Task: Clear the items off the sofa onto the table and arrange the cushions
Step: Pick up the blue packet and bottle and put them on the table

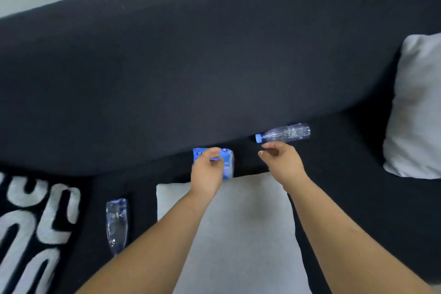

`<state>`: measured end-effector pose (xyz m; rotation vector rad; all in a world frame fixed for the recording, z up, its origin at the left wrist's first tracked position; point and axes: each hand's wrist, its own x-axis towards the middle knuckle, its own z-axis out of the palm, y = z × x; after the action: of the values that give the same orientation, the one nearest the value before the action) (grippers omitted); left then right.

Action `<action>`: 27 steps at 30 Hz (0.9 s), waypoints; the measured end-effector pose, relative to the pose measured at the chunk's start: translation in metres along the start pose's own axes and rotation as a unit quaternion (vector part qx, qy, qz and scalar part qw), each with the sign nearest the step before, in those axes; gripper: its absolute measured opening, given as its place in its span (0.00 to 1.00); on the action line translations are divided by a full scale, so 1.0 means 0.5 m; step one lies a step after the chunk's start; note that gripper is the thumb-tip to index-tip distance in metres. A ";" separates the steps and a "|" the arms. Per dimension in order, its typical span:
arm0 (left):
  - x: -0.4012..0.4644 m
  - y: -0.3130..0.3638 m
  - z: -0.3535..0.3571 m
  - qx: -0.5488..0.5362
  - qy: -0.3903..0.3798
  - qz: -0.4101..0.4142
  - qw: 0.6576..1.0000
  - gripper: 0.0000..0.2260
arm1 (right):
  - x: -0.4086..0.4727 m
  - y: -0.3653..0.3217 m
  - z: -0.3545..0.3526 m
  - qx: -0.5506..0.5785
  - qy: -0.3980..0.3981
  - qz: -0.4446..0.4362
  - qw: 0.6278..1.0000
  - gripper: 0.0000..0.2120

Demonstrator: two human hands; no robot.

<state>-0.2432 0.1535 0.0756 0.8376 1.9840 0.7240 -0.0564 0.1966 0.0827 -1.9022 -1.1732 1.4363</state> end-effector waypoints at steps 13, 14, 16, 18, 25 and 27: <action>0.230 -0.142 -0.021 0.169 -0.026 -0.143 0.975 0.20 | 0.215 0.084 0.066 -0.489 0.054 -0.095 0.865 0.26; 0.233 -0.150 -0.017 0.165 -0.025 -0.158 0.973 0.21 | 0.220 0.087 0.065 -0.515 0.043 -0.093 0.851 0.28; 0.240 -0.162 -0.011 0.151 -0.026 -0.165 0.974 0.17 | 0.227 0.095 0.064 -0.574 0.028 -0.099 0.813 0.31; 0.249 -0.174 -0.006 0.145 -0.032 -0.150 0.977 0.13 | 0.231 0.104 0.063 -0.610 0.036 -0.116 0.783 0.29; 0.230 -0.166 0.013 0.133 -0.078 -0.078 0.985 0.08 | 0.235 0.113 0.053 -0.648 0.045 -0.145 0.746 0.16; 0.214 -0.145 0.024 0.095 -0.085 -0.062 0.990 0.07 | 0.235 0.116 0.044 -0.654 0.016 -0.125 0.746 0.15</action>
<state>-0.2986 0.1941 -0.0346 0.8495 1.9518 0.3836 -0.0474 0.2638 -0.0316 -2.2872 -2.7036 0.2535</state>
